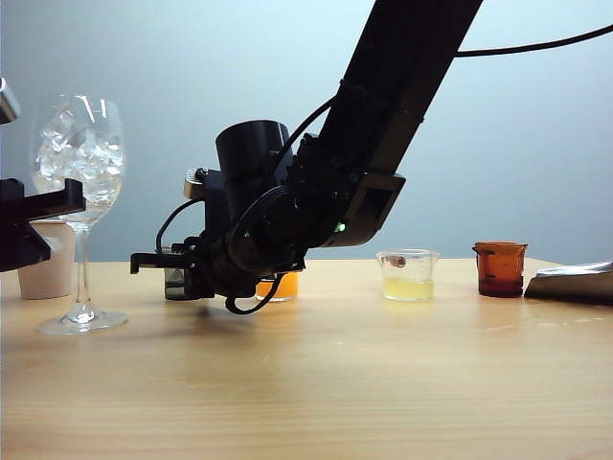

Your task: Pick up the first measuring cup from the left, pour the coconut rum inside into the goblet, and finally put the measuring cup back in its original place.

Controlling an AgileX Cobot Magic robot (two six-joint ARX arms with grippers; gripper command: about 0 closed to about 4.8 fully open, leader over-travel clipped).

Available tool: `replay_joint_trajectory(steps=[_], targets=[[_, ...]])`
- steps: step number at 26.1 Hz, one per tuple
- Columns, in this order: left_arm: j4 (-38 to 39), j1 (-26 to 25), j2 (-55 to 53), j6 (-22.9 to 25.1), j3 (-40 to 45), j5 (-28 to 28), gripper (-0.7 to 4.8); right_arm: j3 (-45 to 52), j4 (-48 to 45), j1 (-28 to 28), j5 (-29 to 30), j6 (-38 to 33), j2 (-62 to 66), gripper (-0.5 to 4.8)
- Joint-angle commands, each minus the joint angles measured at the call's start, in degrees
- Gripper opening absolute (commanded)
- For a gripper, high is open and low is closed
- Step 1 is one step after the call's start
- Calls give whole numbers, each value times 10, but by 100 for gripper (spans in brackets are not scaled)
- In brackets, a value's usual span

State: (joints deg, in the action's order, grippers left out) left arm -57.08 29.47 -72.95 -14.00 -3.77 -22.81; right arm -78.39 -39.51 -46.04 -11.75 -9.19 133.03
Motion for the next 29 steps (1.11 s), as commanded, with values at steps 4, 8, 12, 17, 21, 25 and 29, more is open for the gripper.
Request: replay_joint_trajectory(steps=[4, 8, 12, 17, 21, 25, 29], targets=[[-4, -1, 2, 0, -1, -4, -5, -1, 3, 0, -38, 0, -5, -2], [-4, -1, 2, 0, -1, -4, -5, -1, 7, 3, -54, 2, -5, -2], [-4, -1, 2, 0, -1, -4, -5, -1, 7, 10, -64, 2, -5, -2], [-4, -1, 2, 0, -1, -4, -5, -1, 7, 17, -77, 2, -5, -2], [-4, -1, 2, 0, -1, -4, -5, -1, 7, 25, -78, 2, -5, -2], [-4, -1, 2, 0, -1, -3, -6, -1, 8, 31, -79, 2, -5, -2], [-4, -1, 2, 0, -1, -3, -5, -1, 7, 39, -83, 2, -5, -2]])
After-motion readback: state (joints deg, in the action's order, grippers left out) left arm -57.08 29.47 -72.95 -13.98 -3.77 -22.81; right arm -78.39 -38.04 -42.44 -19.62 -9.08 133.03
